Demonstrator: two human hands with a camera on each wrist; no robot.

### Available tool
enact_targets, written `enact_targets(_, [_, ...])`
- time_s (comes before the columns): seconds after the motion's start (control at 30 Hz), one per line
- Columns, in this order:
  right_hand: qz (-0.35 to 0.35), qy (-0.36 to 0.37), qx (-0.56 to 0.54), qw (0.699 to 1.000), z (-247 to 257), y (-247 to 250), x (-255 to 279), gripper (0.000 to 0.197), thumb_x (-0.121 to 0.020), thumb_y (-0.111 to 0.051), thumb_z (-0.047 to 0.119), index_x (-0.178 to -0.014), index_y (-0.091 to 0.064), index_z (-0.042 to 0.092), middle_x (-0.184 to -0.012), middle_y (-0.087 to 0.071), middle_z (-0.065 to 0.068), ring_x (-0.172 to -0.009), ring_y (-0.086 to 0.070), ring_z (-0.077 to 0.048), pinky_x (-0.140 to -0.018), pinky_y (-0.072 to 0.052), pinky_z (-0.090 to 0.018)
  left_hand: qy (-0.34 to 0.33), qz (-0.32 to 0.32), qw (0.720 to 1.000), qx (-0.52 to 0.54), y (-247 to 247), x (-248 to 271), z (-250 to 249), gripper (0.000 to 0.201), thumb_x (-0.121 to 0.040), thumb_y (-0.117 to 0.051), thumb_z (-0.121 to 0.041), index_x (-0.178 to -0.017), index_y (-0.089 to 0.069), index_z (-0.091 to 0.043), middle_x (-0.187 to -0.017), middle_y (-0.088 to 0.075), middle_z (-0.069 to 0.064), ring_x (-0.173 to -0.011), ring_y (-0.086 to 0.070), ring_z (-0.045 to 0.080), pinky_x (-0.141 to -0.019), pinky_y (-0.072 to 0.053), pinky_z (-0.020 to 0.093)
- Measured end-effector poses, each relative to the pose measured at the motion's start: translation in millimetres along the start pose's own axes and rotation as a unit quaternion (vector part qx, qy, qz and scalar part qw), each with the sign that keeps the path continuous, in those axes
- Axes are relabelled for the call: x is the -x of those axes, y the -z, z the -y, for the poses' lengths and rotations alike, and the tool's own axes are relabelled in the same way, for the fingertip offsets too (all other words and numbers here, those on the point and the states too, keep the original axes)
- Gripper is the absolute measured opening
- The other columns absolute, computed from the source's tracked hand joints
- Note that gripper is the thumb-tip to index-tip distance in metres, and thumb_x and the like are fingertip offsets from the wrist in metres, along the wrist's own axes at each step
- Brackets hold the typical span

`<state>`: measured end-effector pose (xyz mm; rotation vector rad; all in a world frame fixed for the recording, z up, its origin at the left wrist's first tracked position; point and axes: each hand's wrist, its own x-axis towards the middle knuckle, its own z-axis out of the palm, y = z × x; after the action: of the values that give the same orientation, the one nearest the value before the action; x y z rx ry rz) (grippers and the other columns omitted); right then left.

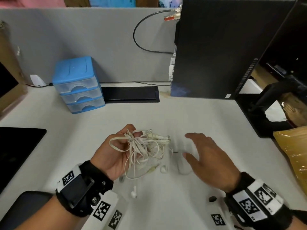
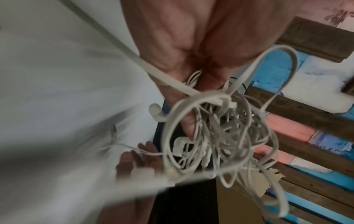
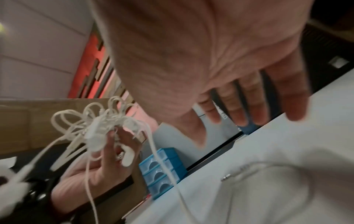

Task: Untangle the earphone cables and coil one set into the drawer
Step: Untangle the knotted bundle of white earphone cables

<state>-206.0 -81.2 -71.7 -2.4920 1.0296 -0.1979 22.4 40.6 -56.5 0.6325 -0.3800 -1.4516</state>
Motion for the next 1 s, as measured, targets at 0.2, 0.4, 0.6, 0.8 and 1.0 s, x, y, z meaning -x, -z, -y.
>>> enact_targets(0.2, [0.145,0.053,-0.521,0.840,33.6,6.9,6.6,0.037,-0.096,-0.045,0.024,-0.113,-0.068,0.000,-0.110,-0.074,-0.009,-0.113,-0.065,-0.018,-0.102,-0.042,-0.020,0.010,-0.035,0.999,0.019,-0.3,-0.8,0.4,0.036,-0.050,-0.080,0.001,-0.067,-0.051,-0.012,-0.084,-0.052,0.008,-0.076,-0.056,0.021,-0.072,-0.057,0.030])
enact_targets(0.4, [0.012,-0.006,-0.565,0.825,38.3,10.3,5.5,0.014,-0.091,-0.063,0.012,-0.089,-0.067,-0.001,-0.052,-0.047,-0.001,-0.046,-0.041,-0.014,-0.048,-0.040,-0.022,0.028,-0.075,0.994,0.079,-7.5,-0.5,-3.5,0.061,-0.048,-0.081,0.006,-0.106,-0.064,0.000,-0.102,-0.070,0.022,-0.083,-0.073,0.033,-0.062,-0.062,0.038])
enact_targets(0.6, [-0.013,0.006,-0.533,0.846,39.7,5.5,9.1,0.013,-0.092,-0.060,0.002,-0.084,-0.071,0.002,-0.063,-0.065,-0.005,-0.045,-0.043,-0.009,-0.046,-0.036,-0.014,0.112,-0.028,0.987,0.108,-10.9,5.3,4.2,0.044,-0.075,-0.037,-0.006,-0.110,-0.060,0.008,-0.122,-0.061,0.031,-0.113,-0.062,0.042,-0.099,-0.050,0.051])
enact_targets(0.8, [-0.018,0.003,-0.551,0.834,40.1,8.3,9.9,0.005,-0.086,-0.066,-0.005,-0.086,-0.070,-0.002,-0.073,-0.070,-0.018,-0.047,-0.049,-0.010,-0.048,-0.039,-0.013,0.110,-0.063,0.988,-0.085,-23.7,3.4,17.3,0.049,-0.076,-0.077,-0.005,-0.121,-0.060,0.005,-0.125,-0.062,0.027,-0.109,-0.066,0.034,-0.082,-0.059,0.030])
enact_targets(1.0, [-0.016,-0.010,-0.452,0.892,29.6,14.3,5.2,0.003,-0.080,-0.077,0.009,-0.079,-0.078,0.011,-0.074,-0.069,-0.020,-0.056,-0.052,-0.018,-0.057,-0.043,-0.023,0.049,-0.154,0.983,-0.091,-24.8,2.1,16.0,0.044,-0.078,-0.067,-0.005,-0.118,-0.060,0.010,-0.099,-0.073,0.018,-0.081,-0.073,0.022,-0.067,-0.059,0.027])
